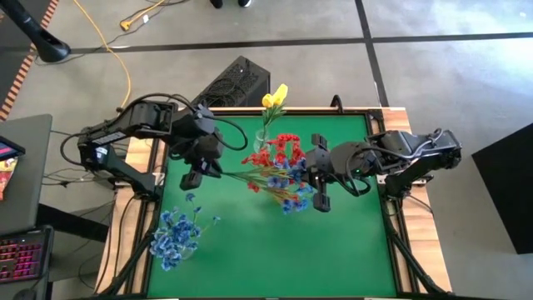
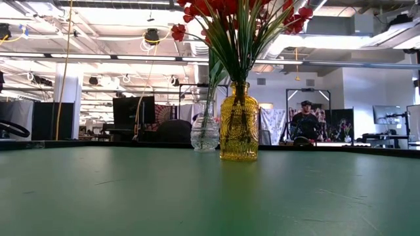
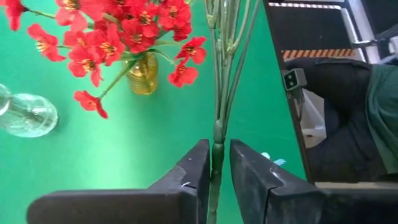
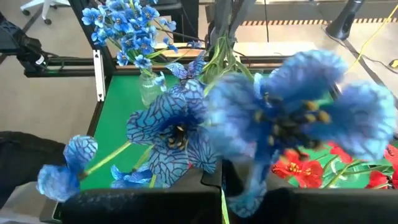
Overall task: Sort flowers into vase by color
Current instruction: Put the blue flowers into the bottom transparent vase
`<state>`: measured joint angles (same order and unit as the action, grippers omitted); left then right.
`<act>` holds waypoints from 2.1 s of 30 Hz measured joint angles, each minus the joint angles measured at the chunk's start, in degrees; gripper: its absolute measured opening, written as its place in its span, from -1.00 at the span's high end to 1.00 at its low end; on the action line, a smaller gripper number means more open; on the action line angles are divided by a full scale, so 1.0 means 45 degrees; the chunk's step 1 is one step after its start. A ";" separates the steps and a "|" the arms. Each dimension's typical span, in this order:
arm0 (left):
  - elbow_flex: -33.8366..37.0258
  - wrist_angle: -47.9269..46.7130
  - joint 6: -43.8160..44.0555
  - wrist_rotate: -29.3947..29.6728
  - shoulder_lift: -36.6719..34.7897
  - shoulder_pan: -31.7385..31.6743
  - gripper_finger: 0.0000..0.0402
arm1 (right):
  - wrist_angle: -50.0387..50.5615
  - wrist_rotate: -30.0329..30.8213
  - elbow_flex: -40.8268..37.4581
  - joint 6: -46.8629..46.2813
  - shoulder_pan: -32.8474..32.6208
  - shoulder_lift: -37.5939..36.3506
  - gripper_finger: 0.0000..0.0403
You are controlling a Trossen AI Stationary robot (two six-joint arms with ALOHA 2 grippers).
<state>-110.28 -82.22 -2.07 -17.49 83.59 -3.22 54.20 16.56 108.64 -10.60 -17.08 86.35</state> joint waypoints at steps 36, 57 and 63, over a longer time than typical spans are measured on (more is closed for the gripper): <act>0.0287 0.2294 -0.2168 0.1665 -0.3406 0.0568 1.00 | -0.2435 0.0122 0.0000 0.1036 -0.0034 -0.0692 -0.34; 1.3285 1.7513 0.2237 -0.0004 -1.3439 0.0568 1.00 | -0.2536 0.0166 -0.0019 0.0356 -0.1614 0.0291 -0.34; 1.5675 1.8131 0.3009 -0.2096 -1.5538 0.0568 1.00 | -0.2535 0.0350 -0.0019 -0.0589 -0.2560 0.1831 -0.34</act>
<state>-39.74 -0.63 11.47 -26.92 13.67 -0.67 42.79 18.13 108.55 -13.25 -28.60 94.58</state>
